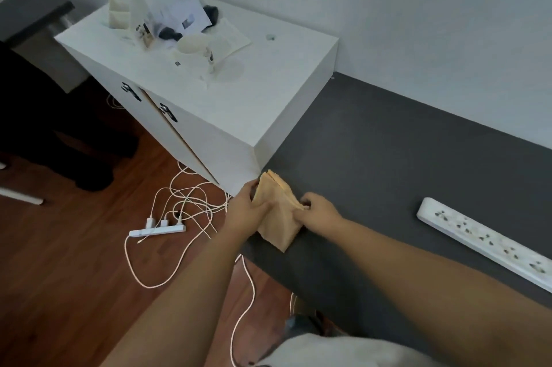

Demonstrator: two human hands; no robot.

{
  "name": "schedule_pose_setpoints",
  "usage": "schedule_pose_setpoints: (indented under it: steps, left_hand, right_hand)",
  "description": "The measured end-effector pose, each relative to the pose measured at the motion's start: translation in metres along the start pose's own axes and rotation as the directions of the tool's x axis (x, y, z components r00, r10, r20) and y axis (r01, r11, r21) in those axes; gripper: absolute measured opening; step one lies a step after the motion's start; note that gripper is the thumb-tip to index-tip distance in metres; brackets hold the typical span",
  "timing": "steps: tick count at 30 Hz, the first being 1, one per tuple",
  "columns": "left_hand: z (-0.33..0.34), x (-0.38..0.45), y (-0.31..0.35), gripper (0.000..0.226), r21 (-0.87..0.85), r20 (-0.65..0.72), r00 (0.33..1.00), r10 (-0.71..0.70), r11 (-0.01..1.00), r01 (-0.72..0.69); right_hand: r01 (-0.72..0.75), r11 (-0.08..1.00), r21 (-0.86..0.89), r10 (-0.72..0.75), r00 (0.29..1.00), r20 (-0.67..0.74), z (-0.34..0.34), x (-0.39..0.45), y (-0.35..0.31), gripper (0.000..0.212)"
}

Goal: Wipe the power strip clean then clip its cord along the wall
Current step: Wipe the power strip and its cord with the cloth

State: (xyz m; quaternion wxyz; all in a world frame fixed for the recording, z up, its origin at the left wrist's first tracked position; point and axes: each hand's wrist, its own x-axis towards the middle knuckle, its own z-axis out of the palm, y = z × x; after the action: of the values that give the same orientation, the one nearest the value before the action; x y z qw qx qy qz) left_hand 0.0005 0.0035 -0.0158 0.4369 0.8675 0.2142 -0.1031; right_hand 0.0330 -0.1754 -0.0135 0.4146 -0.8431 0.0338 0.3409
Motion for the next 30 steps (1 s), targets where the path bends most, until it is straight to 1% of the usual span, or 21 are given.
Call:
schedule_pose_setpoints:
  steps: [1, 2, 4, 5, 7, 9, 10, 12, 13, 16, 17, 18, 20, 22, 24, 26, 27, 28, 29, 30]
  left_hand:
    - [0.0, -0.001, 0.006, 0.06, -0.134, 0.051, 0.998, -0.024, 0.991, 0.031]
    - [0.0, -0.003, 0.012, 0.063, -0.25, 0.1, 0.995, -0.023, 0.967, 0.048]
    - [0.005, -0.005, 0.027, 0.084, -0.427, 0.183, 0.983, 0.017, 0.902, 0.064]
    - [0.009, -0.005, 0.036, 0.093, -0.476, 0.222, 0.973, 0.056, 0.877, 0.058]
    - [0.019, -0.007, 0.056, 0.095, -0.513, 0.319, 0.933, 0.164, 0.858, 0.025]
    - [0.029, -0.011, 0.079, 0.086, -0.505, 0.419, 0.868, 0.267, 0.863, -0.021]
    - [0.035, -0.012, 0.089, 0.08, -0.479, 0.464, 0.833, 0.302, 0.876, -0.05]
    - [0.047, -0.012, 0.107, 0.072, -0.394, 0.529, 0.781, 0.331, 0.911, -0.119]
    - [0.054, -0.011, 0.114, 0.071, -0.346, 0.547, 0.765, 0.341, 0.924, -0.164]
    - [0.075, -0.012, 0.131, 0.068, -0.18, 0.559, 0.73, 0.393, 0.917, -0.355]
    - [0.081, -0.014, 0.138, 0.065, -0.117, 0.563, 0.717, 0.41, 0.899, -0.422]
    - [0.088, -0.017, 0.145, 0.06, -0.057, 0.568, 0.697, 0.436, 0.867, -0.496]
    - [0.099, -0.024, 0.156, 0.044, 0.023, 0.579, 0.63, 0.518, 0.761, -0.648]
    - [0.112, -0.03, 0.162, 0.03, 0.035, 0.579, 0.576, 0.578, 0.688, -0.725]
    - [0.125, -0.035, 0.164, 0.023, 0.027, 0.575, 0.548, 0.608, 0.655, -0.755]
    - [0.135, -0.041, 0.168, 0.018, 0.011, 0.573, 0.521, 0.633, 0.629, -0.777]
    - [0.139, -0.045, 0.171, 0.015, -0.025, 0.576, 0.519, 0.631, 0.649, -0.761]
    - [0.143, -0.048, 0.175, 0.013, -0.078, 0.58, 0.53, 0.619, 0.69, -0.72]
    - [0.146, -0.053, 0.18, 0.01, -0.127, 0.589, 0.55, 0.593, 0.739, -0.661]
    - [0.149, -0.057, 0.184, 0.007, -0.162, 0.602, 0.568, 0.561, 0.783, -0.601]
  right_hand:
    - [-0.029, 0.987, 0.155, 0.032, 0.999, -0.015, -0.008, -0.004, 0.003, 0.012]
    - [-0.059, 0.945, 0.323, 0.074, 0.997, -0.034, -0.015, -0.009, 0.007, 0.013]
    - [-0.077, 0.78, 0.622, 0.161, 0.984, -0.08, -0.033, -0.02, 0.018, 0.025]
    - [-0.045, 0.699, 0.714, 0.185, 0.976, -0.12, -0.041, -0.025, 0.024, 0.032]
    - [0.06, 0.606, 0.793, 0.209, 0.95, -0.231, -0.058, -0.037, 0.036, 0.041]
    - [0.165, 0.548, 0.82, 0.221, 0.917, -0.332, -0.073, -0.051, 0.043, 0.048]
    - [0.203, 0.517, 0.831, 0.229, 0.903, -0.363, -0.081, -0.059, 0.047, 0.048]
    - [0.25, 0.475, 0.844, 0.211, 0.899, -0.385, -0.096, -0.077, 0.055, 0.038]
    - [0.27, 0.489, 0.83, 0.181, 0.899, -0.4, -0.103, -0.086, 0.06, 0.034]
    - [0.293, 0.644, 0.707, 0.124, 0.871, -0.474, -0.113, -0.11, 0.082, 0.033]
    - [0.291, 0.674, 0.679, 0.127, 0.86, -0.494, -0.114, -0.117, 0.09, 0.034]
    - [0.293, 0.686, 0.666, 0.135, 0.848, -0.513, -0.115, -0.124, 0.098, 0.035]
    - [0.302, 0.688, 0.66, 0.177, 0.812, -0.556, -0.115, -0.134, 0.113, 0.038]
    - [0.307, 0.686, 0.66, 0.217, 0.779, -0.588, -0.114, -0.143, 0.124, 0.041]
    - [0.31, 0.696, 0.648, 0.231, 0.757, -0.611, -0.113, -0.154, 0.131, 0.042]
    - [0.306, 0.734, 0.606, 0.189, 0.765, -0.616, -0.113, -0.165, 0.137, 0.036]
    - [0.303, 0.763, 0.571, 0.139, 0.785, -0.604, -0.113, -0.171, 0.142, 0.029]
    - [0.308, 0.784, 0.539, 0.086, 0.806, -0.585, -0.112, -0.174, 0.148, 0.022]
    - [0.283, 0.807, 0.518, 0.064, 0.83, -0.554, -0.11, -0.175, 0.155, 0.017]
    - [0.215, 0.831, 0.513, 0.091, 0.857, -0.507, -0.107, -0.176, 0.164, 0.019]
